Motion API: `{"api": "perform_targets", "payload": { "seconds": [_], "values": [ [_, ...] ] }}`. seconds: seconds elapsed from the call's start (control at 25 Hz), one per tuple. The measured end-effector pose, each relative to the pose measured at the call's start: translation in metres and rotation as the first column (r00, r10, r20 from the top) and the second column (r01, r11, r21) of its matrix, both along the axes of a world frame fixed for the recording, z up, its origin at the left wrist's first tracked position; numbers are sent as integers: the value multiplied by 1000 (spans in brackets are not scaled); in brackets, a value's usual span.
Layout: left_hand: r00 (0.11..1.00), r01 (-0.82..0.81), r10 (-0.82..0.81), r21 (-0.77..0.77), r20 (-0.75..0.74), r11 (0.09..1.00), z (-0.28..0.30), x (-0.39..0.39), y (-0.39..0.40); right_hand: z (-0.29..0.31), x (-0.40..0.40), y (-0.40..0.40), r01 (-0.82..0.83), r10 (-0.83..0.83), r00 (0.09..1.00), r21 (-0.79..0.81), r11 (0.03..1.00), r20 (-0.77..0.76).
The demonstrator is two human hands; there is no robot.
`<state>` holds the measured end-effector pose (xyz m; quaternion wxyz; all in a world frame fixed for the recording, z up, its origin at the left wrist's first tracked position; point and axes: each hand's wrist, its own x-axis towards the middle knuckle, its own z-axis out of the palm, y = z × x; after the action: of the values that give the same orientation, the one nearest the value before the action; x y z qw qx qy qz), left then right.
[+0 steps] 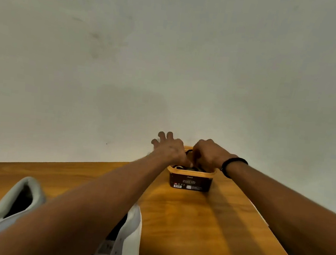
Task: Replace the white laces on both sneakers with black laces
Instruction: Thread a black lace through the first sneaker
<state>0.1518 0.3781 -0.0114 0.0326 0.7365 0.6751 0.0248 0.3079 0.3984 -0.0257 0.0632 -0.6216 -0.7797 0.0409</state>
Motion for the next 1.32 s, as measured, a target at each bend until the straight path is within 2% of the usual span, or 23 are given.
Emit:
{"api": "perform_targets", "payload": {
  "seconds": [0.12, 0.2, 0.28, 0.44, 0.52, 0.6, 0.68, 0.76, 0.84, 0.92, 1.04, 1.12, 1.24, 1.32],
  "values": [
    [985, -156, 141, -162, -102, 974, -21, 16, 33, -6, -9, 16, -43, 63, 982, -113, 993, 181],
    [975, -211, 190, -222, -112, 952, -35, 18, 51, -13, -14, 22, -47, 79, 975, -153, 987, 206],
    [982, -178, 154, -263, -107, 948, -43, 18, 59, -18, -16, 23, -48, 79, 978, -159, 986, 195],
    [989, -145, 140, -191, -39, 971, -45, 15, 58, -22, -16, 17, -42, 53, 983, -67, 997, 178],
    [988, -136, 141, -86, 61, 987, -32, 14, 46, -16, -11, 10, -24, 25, 995, -4, 1000, 92],
    [989, -71, 65, 41, 129, 997, -7, 10, 33, 0, -8, 3, -19, 21, 999, 52, 998, -40],
    [981, 14, -40, 138, 190, 990, 26, 7, 22, 24, -6, -2, -57, 47, 977, -42, 997, -207],
    [952, 62, -119, 204, 283, 977, 60, 6, 9, 49, -5, -13, -151, 40, 900, -224, 963, -433],
    [904, 93, -189, 256, 384, 962, 94, 6, -8, 74, 1, -23, -202, -1, 785, -259, 945, -619],
    [801, 116, -276, 314, 532, 942, 129, 4, -37, 97, 6, -37, -195, -14, 671, -196, 961, -741],
    [605, 53, -347, 398, 717, 916, 177, -5, -77, 135, 2, -67, -134, 4, 638, -106, 985, -770],
    [554, -4, -363, 438, 749, 899, 197, -16, -103, 170, -7, -101, -90, 34, 616, -27, 996, -787],
    [483, 8, -303, 342, 822, 940, 195, -23, -142, 227, -18, -155, -66, 105, 518, 83, 994, -849],
    [400, 164, -244, 193, 883, 967, 177, -21, -179, 261, -25, -190, -82, 146, 453, 122, 989, -879]
  ]
}}
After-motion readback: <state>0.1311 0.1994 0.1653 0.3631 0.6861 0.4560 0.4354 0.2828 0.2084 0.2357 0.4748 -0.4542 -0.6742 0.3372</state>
